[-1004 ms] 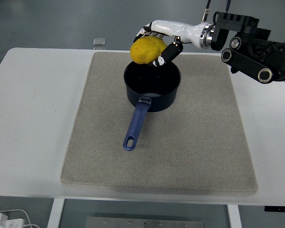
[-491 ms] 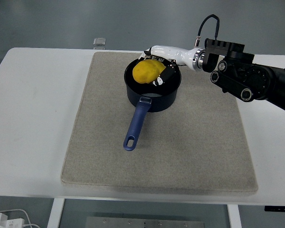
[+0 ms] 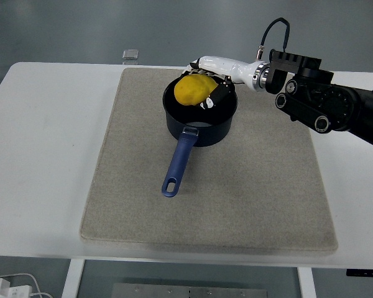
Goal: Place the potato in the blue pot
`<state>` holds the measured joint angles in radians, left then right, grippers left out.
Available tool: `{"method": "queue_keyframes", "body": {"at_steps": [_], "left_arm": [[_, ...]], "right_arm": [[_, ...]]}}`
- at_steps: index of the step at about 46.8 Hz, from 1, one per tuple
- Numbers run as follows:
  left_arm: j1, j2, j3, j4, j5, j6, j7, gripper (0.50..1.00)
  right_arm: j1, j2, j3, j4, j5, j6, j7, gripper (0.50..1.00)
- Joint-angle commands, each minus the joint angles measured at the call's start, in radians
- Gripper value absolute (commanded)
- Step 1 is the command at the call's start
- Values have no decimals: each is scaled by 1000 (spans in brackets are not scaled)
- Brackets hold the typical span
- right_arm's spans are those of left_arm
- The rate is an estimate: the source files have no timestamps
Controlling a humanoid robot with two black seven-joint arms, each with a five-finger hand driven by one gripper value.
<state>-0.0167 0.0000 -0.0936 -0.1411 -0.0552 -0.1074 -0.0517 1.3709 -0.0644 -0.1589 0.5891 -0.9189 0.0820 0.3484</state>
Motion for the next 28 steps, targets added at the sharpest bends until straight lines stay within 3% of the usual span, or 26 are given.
{"method": "queue_keyframes", "body": {"at_steps": [1,28], "left_arm": [[0,0,0,0,0,0,1,1000],[0,0,0,0,0,0,-1,1000]], "right_arm": [[0,0,-1,1,0,1,0,934],[-1,0,4,0,3,-2,0,934]]}}
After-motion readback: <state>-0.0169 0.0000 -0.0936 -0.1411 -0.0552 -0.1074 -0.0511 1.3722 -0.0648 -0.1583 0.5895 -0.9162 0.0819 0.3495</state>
